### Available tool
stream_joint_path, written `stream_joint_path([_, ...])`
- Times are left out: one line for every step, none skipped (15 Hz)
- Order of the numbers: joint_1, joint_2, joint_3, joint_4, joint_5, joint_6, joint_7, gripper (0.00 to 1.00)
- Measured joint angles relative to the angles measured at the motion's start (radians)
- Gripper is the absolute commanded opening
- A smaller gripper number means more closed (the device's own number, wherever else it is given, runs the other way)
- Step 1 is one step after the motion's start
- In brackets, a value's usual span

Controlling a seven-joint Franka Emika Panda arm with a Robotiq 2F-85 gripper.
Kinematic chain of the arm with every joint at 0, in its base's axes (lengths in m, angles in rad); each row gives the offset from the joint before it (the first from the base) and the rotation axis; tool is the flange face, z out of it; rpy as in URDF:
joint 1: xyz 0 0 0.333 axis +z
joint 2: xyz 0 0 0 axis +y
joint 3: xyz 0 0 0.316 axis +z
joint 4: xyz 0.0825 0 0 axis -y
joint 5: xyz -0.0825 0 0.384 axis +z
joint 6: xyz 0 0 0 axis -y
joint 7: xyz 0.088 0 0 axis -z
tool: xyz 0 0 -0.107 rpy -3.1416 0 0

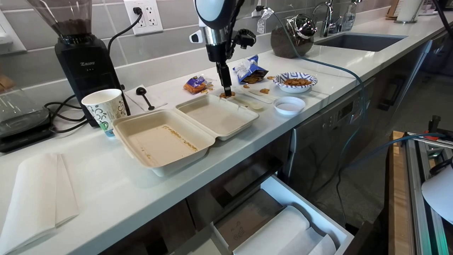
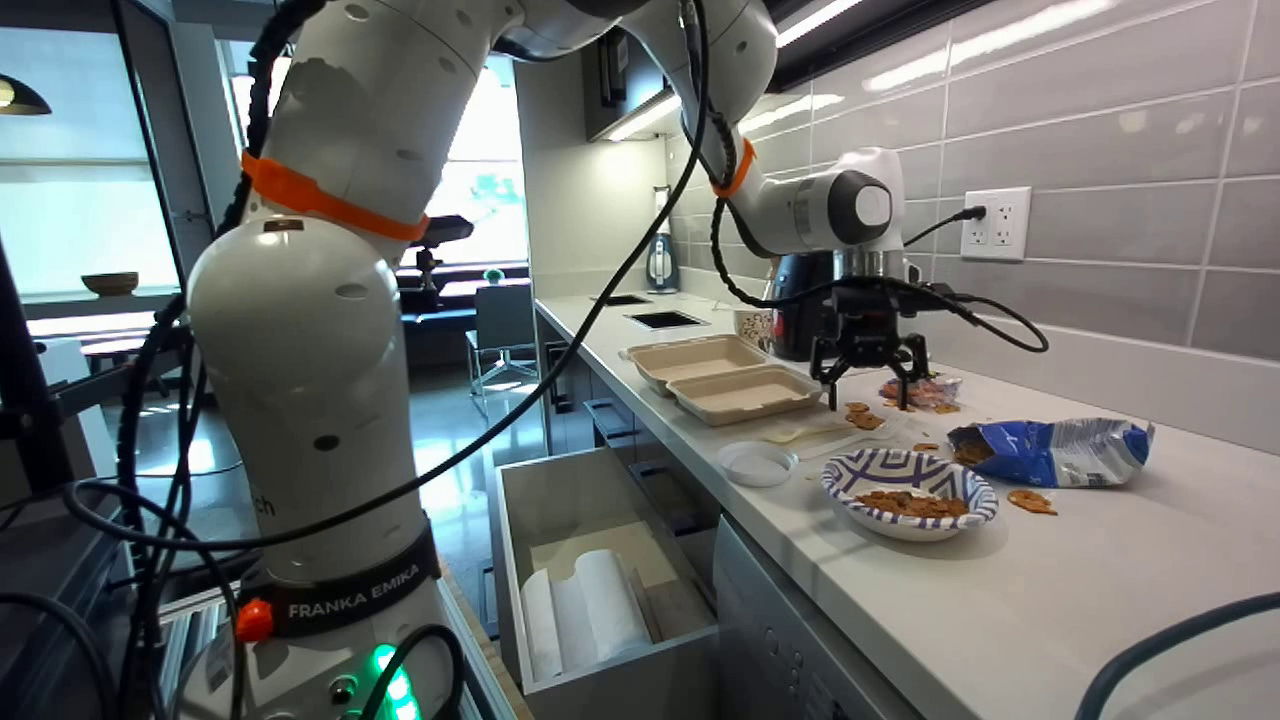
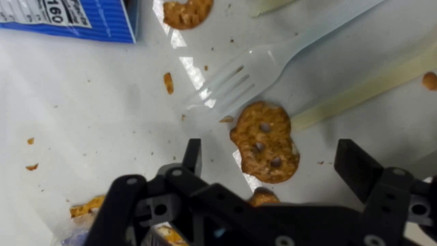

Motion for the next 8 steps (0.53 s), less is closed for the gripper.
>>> stream_joint_path([-0.004, -0.001, 0.0, -0.013, 0.0, 0.008, 0.0, 1.0])
stream_joint_path([-0.008, -0.001, 0.0, -0.025, 0.001, 0.018, 0.0, 1.0])
stream_joint_path([-0.012, -0.002, 0.0, -0.037, 0.004, 0.032, 0.001, 1.0])
stream_joint_path([-0.017, -0.003, 0.0, -0.047, 0.012, 0.047, 0.001, 1.0])
stream_joint_path([-0.021, -0.006, 0.0, -0.056, 0.02, 0.065, 0.001, 1.0])
stream_joint_path([-0.024, -0.011, 0.001, -0.066, 0.027, 0.084, 0.001, 1.0])
stream_joint_path([-0.027, -0.015, 0.001, -0.075, 0.035, 0.101, 0.001, 1.0])
stream_joint_path([-0.03, -0.021, 0.002, -0.083, 0.04, 0.115, 0.001, 1.0])
